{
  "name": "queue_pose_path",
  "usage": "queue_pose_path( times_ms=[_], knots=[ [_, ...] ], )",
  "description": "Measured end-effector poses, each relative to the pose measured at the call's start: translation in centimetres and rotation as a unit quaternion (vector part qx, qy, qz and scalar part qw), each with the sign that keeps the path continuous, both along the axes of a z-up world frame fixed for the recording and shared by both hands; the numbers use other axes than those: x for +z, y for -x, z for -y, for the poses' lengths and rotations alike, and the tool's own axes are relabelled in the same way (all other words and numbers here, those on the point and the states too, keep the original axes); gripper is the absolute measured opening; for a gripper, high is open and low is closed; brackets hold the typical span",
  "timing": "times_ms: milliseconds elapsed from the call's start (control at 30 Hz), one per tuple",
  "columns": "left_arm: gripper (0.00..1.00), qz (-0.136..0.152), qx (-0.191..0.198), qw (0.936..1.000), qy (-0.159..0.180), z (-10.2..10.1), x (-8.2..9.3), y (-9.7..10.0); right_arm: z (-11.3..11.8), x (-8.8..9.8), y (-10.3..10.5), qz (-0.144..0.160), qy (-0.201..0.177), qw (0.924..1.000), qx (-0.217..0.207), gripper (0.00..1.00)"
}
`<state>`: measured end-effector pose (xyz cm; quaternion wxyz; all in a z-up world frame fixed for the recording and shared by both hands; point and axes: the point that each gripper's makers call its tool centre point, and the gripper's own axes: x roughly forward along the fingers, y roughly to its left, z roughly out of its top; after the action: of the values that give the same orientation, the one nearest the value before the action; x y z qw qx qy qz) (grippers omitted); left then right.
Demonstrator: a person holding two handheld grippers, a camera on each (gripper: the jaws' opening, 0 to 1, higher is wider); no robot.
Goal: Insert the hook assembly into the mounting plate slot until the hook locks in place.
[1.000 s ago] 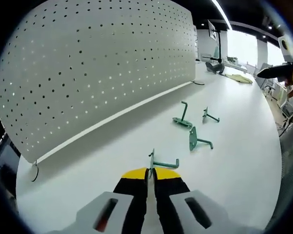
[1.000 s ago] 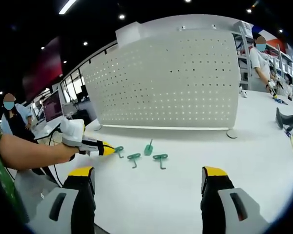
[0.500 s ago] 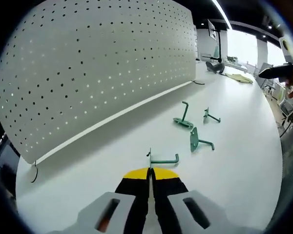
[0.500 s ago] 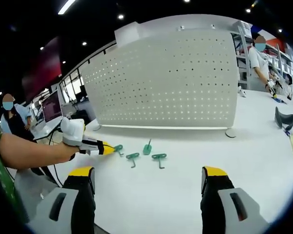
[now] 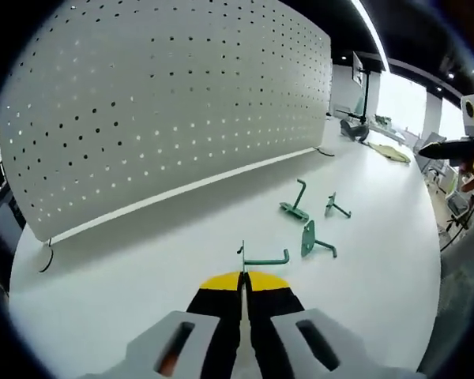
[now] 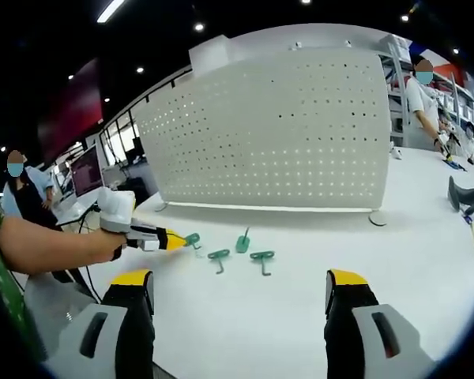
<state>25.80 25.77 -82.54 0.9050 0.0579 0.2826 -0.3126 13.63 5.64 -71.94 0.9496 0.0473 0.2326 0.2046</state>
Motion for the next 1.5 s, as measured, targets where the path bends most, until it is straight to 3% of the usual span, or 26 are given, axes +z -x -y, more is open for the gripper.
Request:
queue_pose_path(
  times_ms=[433,967,1200,1500],
  knots=[
    [0.02,0.000,0.029,0.9970,0.071,0.2,2.8,0.9,-1.0,0.9,-0.2,0.011,-0.008,0.9999,0.009,0.88],
    [0.02,0.059,0.020,0.9886,0.137,2.8,9.6,2.7,-3.4,3.7,-1.3,0.036,-0.047,0.9979,0.025,0.76],
    [0.02,0.090,0.007,0.9825,0.163,3.8,12.9,4.2,-4.5,4.6,-1.4,0.039,-0.071,0.9961,0.036,0.61],
    [0.02,0.109,-0.009,0.9770,0.183,4.8,15.1,5.9,-5.3,5.4,-1.1,0.036,-0.098,0.9936,0.043,0.41]
  ],
)
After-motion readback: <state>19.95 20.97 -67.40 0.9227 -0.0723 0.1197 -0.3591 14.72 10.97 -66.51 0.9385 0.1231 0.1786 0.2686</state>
